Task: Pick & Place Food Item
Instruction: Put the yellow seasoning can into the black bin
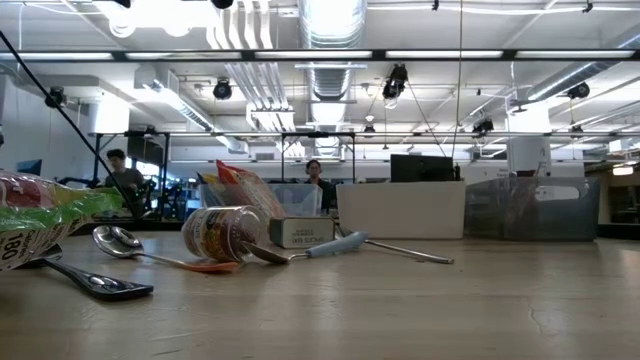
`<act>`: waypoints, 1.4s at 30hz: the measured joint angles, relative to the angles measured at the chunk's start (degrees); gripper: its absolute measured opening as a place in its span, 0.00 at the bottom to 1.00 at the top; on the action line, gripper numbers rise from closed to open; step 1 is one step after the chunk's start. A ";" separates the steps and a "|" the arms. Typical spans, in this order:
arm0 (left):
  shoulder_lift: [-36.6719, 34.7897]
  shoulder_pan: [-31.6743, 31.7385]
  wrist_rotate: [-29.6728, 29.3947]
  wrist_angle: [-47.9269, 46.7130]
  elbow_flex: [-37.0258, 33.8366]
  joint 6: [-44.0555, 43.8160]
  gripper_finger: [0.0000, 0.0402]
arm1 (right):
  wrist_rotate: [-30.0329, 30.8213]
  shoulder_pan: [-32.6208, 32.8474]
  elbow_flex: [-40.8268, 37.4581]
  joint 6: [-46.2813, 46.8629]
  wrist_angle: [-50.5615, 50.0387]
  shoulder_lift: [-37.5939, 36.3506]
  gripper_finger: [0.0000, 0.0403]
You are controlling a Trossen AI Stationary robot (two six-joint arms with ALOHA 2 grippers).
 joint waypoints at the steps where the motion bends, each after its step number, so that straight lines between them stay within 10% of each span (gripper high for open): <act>1: 0.00 0.00 0.00 0.02 0.00 0.00 0.40 | 0.01 0.00 0.00 0.01 -0.13 -0.01 0.72; 9: 0.00 0.00 -0.02 0.02 0.00 0.04 0.40 | 0.08 0.00 -0.07 0.69 1.98 -0.01 0.98; 42: 0.13 -1.00 0.63 0.10 -0.15 1.55 0.40 | 0.27 -3.43 -0.55 6.67 10.48 3.92 0.98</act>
